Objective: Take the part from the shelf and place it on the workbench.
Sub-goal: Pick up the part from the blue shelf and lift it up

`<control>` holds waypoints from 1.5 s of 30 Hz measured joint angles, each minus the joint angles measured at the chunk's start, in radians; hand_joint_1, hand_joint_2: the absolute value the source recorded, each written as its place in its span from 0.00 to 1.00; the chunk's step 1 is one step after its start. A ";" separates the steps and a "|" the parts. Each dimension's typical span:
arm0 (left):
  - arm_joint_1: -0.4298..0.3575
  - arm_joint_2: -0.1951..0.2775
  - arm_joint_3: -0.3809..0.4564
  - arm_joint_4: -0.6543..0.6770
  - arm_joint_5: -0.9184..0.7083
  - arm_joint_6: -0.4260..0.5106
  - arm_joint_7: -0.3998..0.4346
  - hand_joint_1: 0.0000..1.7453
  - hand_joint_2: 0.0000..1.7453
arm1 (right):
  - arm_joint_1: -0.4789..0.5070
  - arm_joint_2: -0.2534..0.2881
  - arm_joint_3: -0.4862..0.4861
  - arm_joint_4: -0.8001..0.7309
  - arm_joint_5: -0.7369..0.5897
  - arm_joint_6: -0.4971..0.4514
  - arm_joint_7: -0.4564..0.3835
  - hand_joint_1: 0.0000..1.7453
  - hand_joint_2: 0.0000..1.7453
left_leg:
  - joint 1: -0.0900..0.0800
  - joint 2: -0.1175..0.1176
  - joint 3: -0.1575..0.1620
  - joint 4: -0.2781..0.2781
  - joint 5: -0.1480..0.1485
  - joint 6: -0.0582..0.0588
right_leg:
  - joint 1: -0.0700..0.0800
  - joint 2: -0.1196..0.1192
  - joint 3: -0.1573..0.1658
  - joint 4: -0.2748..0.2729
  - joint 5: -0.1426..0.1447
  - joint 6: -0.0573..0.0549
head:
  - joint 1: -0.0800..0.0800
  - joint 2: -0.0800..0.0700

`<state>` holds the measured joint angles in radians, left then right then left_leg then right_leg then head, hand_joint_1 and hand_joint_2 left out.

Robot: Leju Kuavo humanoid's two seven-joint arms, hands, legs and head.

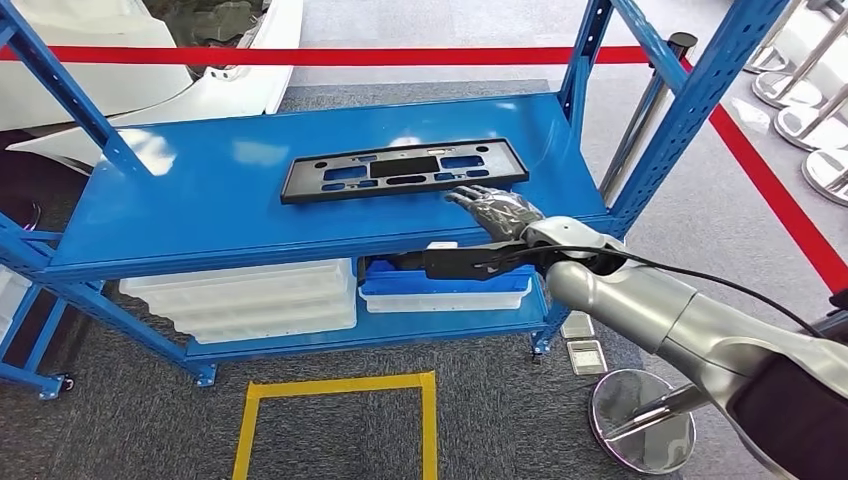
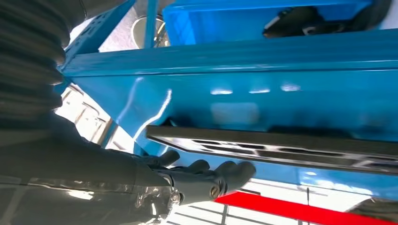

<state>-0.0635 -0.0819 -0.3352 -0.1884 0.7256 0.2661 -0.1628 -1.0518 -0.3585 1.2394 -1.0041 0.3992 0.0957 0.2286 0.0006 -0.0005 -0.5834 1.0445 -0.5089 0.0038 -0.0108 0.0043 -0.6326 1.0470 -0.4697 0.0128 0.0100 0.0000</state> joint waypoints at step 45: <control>0.001 0.002 -0.030 0.000 0.020 -0.002 -0.001 0.00 0.00 | 0.024 -0.051 0.000 0.009 -0.010 -0.001 0.029 0.00 1.00 | 0.012 -0.003 -0.044 -0.006 0.054 -0.015 | -0.016 0.004 0.074 -0.027 -0.044 0.015 | -0.044 0.000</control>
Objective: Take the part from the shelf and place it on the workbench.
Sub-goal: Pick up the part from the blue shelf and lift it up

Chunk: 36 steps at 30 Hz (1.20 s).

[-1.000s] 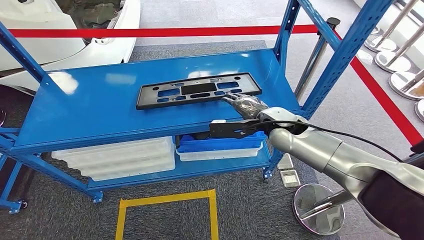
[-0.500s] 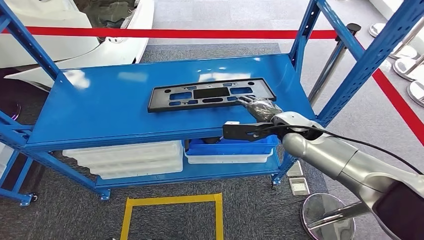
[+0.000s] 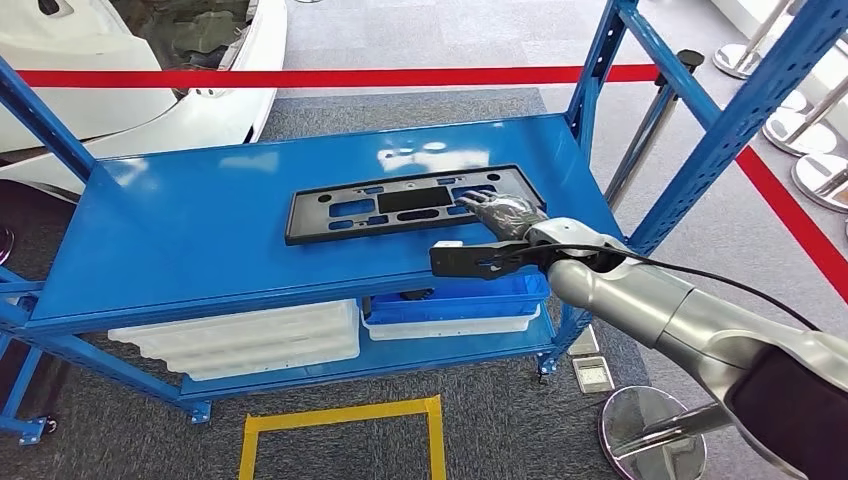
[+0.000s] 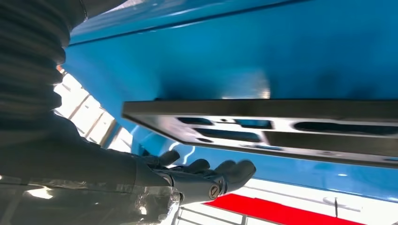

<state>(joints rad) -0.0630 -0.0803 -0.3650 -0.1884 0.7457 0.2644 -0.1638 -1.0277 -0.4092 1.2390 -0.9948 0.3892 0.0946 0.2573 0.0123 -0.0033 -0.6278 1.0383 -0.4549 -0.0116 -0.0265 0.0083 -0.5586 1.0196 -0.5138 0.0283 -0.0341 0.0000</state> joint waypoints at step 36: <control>0.000 0.000 -0.009 0.000 0.011 -0.002 0.001 0.00 0.00 | 0.003 -0.002 0.001 0.001 0.000 0.006 0.006 0.00 1.00 | 0.005 -0.001 0.018 -0.012 -0.010 0.025 | 0.003 -0.004 -0.113 0.209 -0.082 0.011 | 0.037 0.000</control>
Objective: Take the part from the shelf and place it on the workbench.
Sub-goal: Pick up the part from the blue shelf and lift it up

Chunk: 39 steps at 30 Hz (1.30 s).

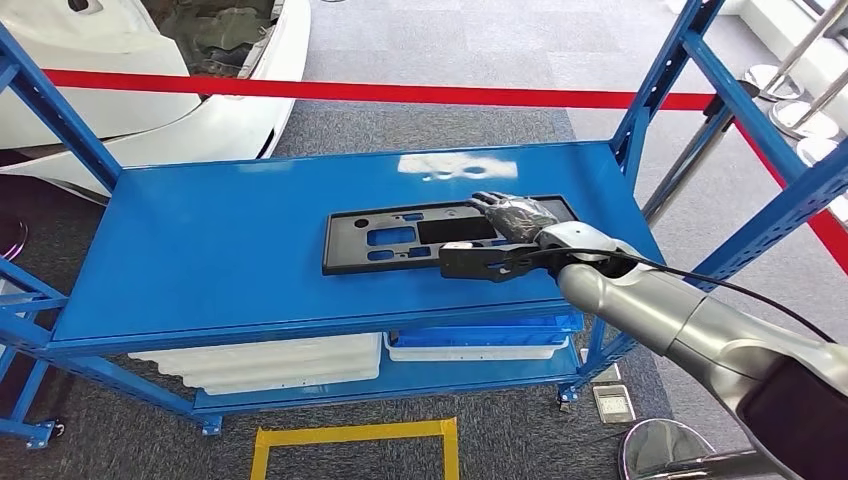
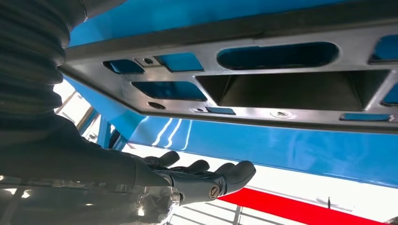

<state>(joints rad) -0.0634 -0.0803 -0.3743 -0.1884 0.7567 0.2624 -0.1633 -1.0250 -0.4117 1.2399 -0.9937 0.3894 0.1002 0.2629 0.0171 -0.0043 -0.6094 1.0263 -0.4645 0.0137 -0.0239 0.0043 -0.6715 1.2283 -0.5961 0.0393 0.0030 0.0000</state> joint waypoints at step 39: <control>-0.001 0.000 -0.043 0.000 0.062 -0.009 0.008 0.00 0.00 | 0.056 -0.007 0.008 0.132 -0.256 0.174 0.095 1.00 1.00 | -0.015 -0.002 0.052 -0.011 -0.037 -0.014 | 0.016 0.004 0.053 -0.195 0.133 -0.036 | -0.004 0.000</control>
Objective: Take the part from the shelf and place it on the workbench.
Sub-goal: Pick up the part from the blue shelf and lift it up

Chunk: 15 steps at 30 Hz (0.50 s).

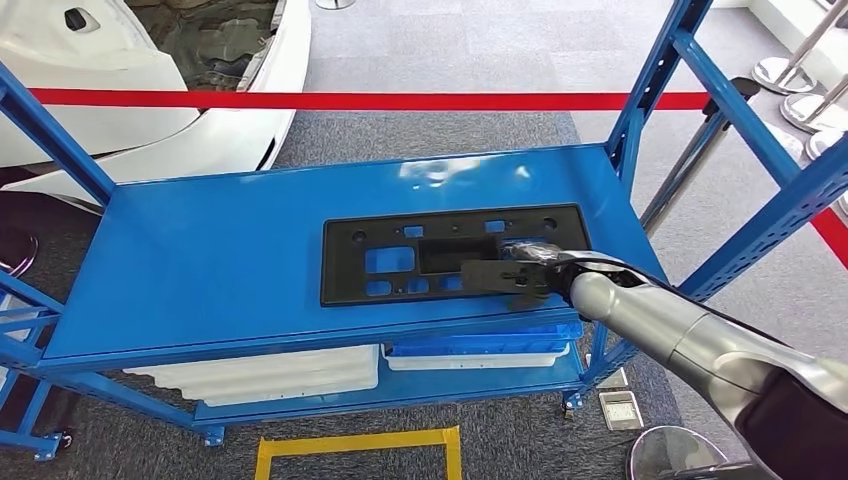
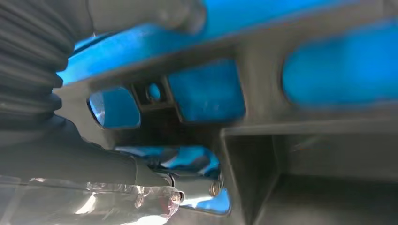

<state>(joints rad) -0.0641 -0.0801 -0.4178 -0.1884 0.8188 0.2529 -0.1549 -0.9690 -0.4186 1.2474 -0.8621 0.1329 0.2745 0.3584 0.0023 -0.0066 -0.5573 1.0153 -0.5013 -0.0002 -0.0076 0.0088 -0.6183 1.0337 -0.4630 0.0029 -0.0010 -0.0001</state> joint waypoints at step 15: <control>-0.001 0.000 -0.005 0.000 0.050 0.006 -0.012 0.00 0.00 | -0.001 0.010 0.028 0.115 0.127 -0.072 -0.014 1.00 1.00 | 0.000 0.000 0.026 0.000 -0.009 -0.001 | 0.003 0.000 0.030 -0.005 -0.007 0.003 | 0.000 0.000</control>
<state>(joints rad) -0.0647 -0.0801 -0.4225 -0.1884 0.8688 0.2586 -0.1674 -0.9702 -0.4084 1.2754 -0.7472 0.2602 0.2022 0.3440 0.0026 -0.0065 -0.5312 1.0149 -0.5108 -0.0017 -0.0050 0.0090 -0.5882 1.0286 -0.4699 0.0064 -0.0007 -0.0001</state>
